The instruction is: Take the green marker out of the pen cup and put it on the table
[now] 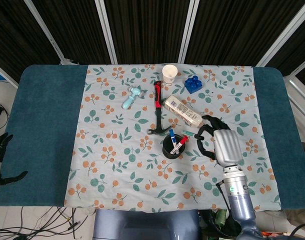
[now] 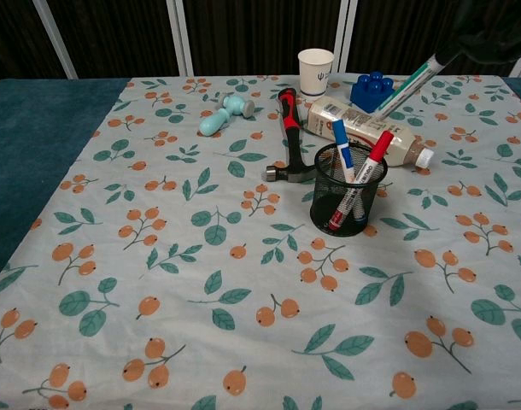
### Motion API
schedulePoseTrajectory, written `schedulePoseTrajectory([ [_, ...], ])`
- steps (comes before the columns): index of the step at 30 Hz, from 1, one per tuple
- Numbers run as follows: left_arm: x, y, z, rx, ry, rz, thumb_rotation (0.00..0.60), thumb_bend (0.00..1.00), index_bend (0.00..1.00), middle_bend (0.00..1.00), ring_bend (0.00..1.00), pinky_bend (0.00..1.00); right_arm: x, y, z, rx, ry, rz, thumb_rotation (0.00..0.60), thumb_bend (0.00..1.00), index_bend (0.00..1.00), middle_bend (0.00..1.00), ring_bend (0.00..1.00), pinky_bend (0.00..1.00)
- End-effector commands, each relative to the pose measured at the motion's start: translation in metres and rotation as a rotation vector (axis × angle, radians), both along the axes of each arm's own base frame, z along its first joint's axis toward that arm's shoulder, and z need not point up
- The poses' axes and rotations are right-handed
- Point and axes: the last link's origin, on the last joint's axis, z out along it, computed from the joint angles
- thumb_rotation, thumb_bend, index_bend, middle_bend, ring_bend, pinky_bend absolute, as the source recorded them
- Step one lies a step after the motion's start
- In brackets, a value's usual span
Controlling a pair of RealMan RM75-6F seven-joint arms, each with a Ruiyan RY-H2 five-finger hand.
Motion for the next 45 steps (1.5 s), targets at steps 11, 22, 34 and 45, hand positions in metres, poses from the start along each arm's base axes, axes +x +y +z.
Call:
schedulePoseTrajectory([
  [11, 0.002, 0.001, -0.002, -0.005, 0.002, -0.003, 0.6, 0.0, 0.0, 0.0, 0.0, 0.0, -0.058, -0.006, -0.018, 0.072, 0.004, -0.195, 0.6, 0.43, 0.61, 0.24, 0.21, 0.3],
  [22, 0.002, 0.0, -0.002, -0.004, 0.006, -0.003, 0.6, 0.0, 0.0, 0.0, 0.0, 0.0, -0.066, -0.002, -0.015, 0.068, 0.028, -0.203, 0.6, 0.3, 0.33, 0.18, 0.19, 0.3],
  [34, 0.002, -0.001, -0.001, -0.002, 0.009, -0.003, 0.6, 0.0, 0.0, 0.0, 0.0, 0.0, -0.107, 0.05, 0.019, 0.051, 0.248, -0.095, 0.6, 0.17, 0.0, 0.0, 0.0, 0.23],
  [45, 0.003, -0.002, -0.003, -0.005, 0.024, -0.014, 0.6, 0.0, 0.0, 0.0, 0.0, 0.0, -0.15, 0.105, 0.043, 0.039, 0.356, -0.07, 0.6, 0.13, 0.0, 0.0, 0.0, 0.22],
])
